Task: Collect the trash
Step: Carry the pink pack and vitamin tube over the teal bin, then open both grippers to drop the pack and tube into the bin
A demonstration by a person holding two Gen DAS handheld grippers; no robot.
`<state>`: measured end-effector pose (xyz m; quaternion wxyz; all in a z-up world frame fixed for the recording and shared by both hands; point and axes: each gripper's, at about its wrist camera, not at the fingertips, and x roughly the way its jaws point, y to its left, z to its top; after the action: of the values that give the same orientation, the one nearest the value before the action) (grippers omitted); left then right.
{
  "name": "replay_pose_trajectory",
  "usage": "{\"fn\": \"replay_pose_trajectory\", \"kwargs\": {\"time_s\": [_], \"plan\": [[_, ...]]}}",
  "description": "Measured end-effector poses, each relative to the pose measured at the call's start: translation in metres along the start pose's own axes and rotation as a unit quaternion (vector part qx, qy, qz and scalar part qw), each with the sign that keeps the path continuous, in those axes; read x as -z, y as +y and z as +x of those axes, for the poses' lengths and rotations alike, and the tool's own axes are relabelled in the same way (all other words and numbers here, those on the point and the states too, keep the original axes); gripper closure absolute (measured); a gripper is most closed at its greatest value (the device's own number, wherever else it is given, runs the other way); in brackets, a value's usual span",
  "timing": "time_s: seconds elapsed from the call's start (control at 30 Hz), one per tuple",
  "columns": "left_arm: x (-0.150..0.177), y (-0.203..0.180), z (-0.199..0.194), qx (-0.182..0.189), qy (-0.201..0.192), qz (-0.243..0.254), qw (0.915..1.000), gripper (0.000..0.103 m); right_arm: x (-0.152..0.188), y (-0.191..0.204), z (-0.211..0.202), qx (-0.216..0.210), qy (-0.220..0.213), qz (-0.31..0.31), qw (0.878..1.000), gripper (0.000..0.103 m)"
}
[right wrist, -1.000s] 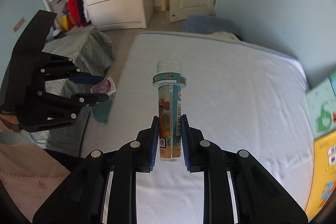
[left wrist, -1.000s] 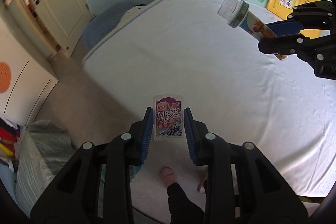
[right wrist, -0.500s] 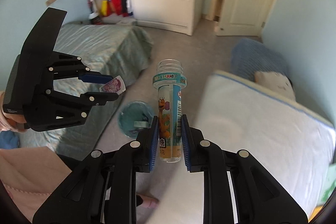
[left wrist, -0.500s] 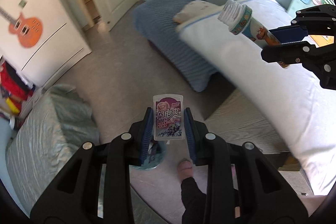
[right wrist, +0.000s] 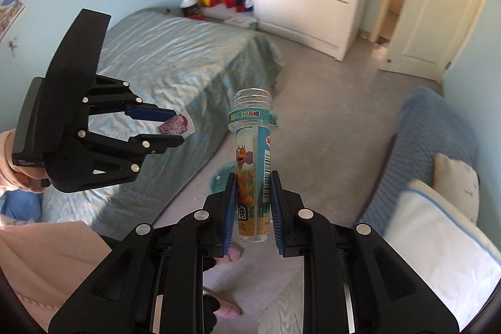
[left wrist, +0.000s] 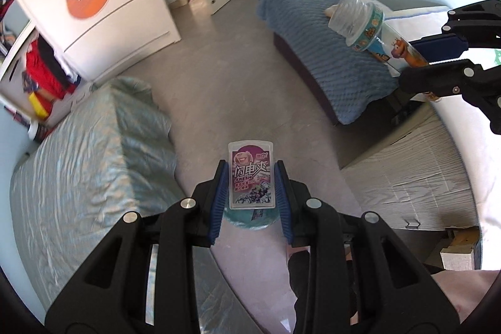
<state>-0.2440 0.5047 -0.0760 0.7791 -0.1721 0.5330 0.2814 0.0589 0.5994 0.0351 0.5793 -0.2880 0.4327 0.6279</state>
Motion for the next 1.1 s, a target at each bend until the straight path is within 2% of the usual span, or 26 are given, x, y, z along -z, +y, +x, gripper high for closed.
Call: {"fn": "replay_pose_trajectory", "kwargs": {"time_s": [0.23,0.5,1.1], "plan": [[0.016,0.029,0.011,-0.002,0.026,-0.032,0.9991,0.075,-0.02,0.023,0.034,-0.033,0.023,-0.022,0.999,0.082],[0.028,0.052,0.021,-0.003,0.039,-0.058,0.9976,0.075,-0.039,0.041,0.057,-0.053,0.043,-0.044,0.997,0.081],[0.025,0.074,0.035,0.005,0.052,-0.086,0.9949,0.075,-0.06,0.048,0.08,-0.077,0.068,-0.072,0.992,0.081]]}}
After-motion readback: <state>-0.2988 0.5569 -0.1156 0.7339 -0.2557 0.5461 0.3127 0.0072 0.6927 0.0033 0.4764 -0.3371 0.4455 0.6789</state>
